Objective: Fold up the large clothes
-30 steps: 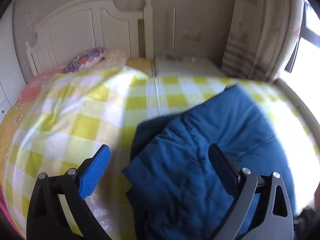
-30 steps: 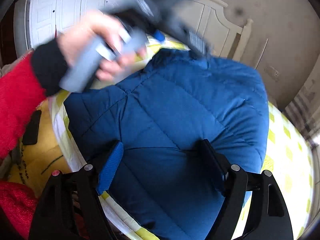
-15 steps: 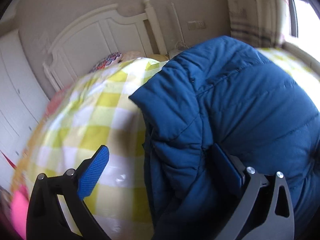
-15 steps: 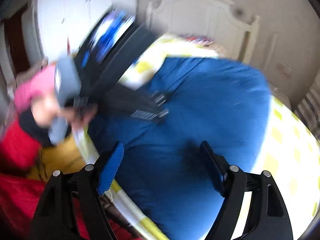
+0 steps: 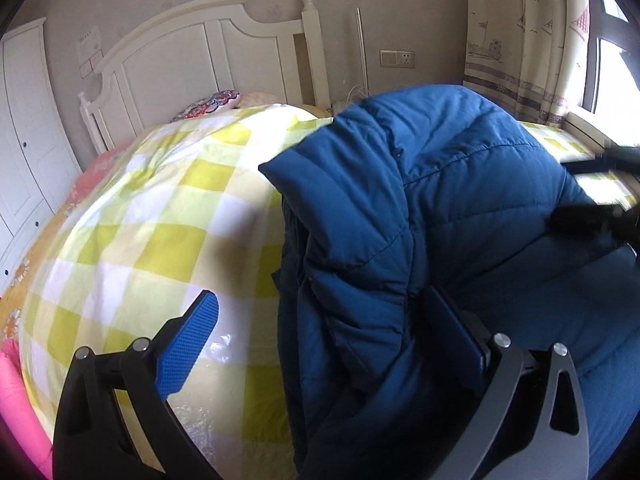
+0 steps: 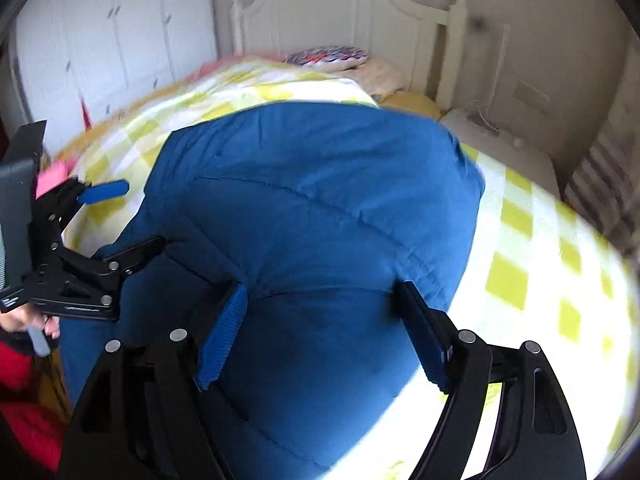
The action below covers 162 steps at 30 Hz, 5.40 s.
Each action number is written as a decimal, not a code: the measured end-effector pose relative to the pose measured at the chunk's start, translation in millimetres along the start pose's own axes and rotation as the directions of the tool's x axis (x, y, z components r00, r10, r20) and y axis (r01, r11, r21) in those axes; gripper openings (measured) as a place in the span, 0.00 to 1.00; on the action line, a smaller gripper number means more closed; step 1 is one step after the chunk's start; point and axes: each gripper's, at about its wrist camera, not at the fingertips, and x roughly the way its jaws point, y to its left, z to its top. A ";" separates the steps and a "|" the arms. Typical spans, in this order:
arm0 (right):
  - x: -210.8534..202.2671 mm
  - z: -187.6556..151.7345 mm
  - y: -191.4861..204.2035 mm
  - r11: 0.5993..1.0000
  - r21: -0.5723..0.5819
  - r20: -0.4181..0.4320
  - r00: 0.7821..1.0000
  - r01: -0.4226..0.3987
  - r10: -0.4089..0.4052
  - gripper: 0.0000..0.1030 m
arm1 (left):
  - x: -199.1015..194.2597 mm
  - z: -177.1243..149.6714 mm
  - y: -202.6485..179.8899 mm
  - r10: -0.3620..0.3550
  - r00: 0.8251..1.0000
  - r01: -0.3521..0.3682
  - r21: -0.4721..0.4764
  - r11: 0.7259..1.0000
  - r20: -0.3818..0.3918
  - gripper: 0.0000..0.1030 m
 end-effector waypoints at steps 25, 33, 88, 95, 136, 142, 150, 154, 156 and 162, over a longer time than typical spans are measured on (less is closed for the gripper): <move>150.9 109.8 -21.1 0.990 -0.016 -0.282 0.949 0.143 -0.141 0.68 | -1.6 -10.2 14.1 -0.068 0.998 0.069 -0.077 0.995 0.010 0.98; 125.9 129.6 50.2 0.986 -0.149 -0.166 0.981 0.078 -0.103 0.68 | -3.6 -12.8 17.1 -0.068 0.997 0.070 -0.079 0.994 0.023 0.98; 8.7 -121.2 -11.7 0.752 0.508 0.108 0.898 -0.419 0.427 0.96 | 53.1 -14.4 94.1 -0.658 0.721 0.533 -0.434 0.726 -0.217 0.98; 8.4 -131.5 -5.9 0.719 0.535 0.076 0.872 -0.445 0.484 0.96 | 45.2 -29.9 94.9 -0.710 0.682 0.590 -0.442 0.676 -0.175 0.98; -66.6 -148.2 -145.8 0.821 0.556 0.053 0.980 0.129 -0.190 0.77 | 135.2 78.2 -47.2 -0.672 0.740 0.620 -0.408 0.670 0.020 0.62; -86.2 -125.5 -54.2 0.908 0.341 0.180 0.931 0.243 -0.317 0.93 | 123.8 73.9 -45.6 -0.617 0.785 0.577 -0.432 0.693 0.059 0.78; -67.2 -146.2 -31.7 0.945 0.197 0.089 0.956 0.260 -0.281 0.92 | 10.1 101.6 -52.5 -0.379 0.884 0.429 -0.156 0.890 0.273 0.77; -101.4 -158.8 -21.6 0.941 0.249 0.177 0.944 0.230 -0.278 0.87 | 5.0 116.0 -85.1 -0.536 0.829 0.545 -0.015 0.838 0.160 0.85; -110.1 -165.8 -26.4 0.922 0.278 0.176 0.929 0.269 -0.325 0.87 | 34.5 106.2 -98.9 -0.543 0.839 0.544 -0.029 0.839 0.040 0.85; -124.0 -184.4 -21.0 0.943 0.223 0.133 0.951 0.247 -0.281 0.87 | 41.9 83.2 -106.2 -0.435 0.900 0.433 0.052 0.900 0.029 0.86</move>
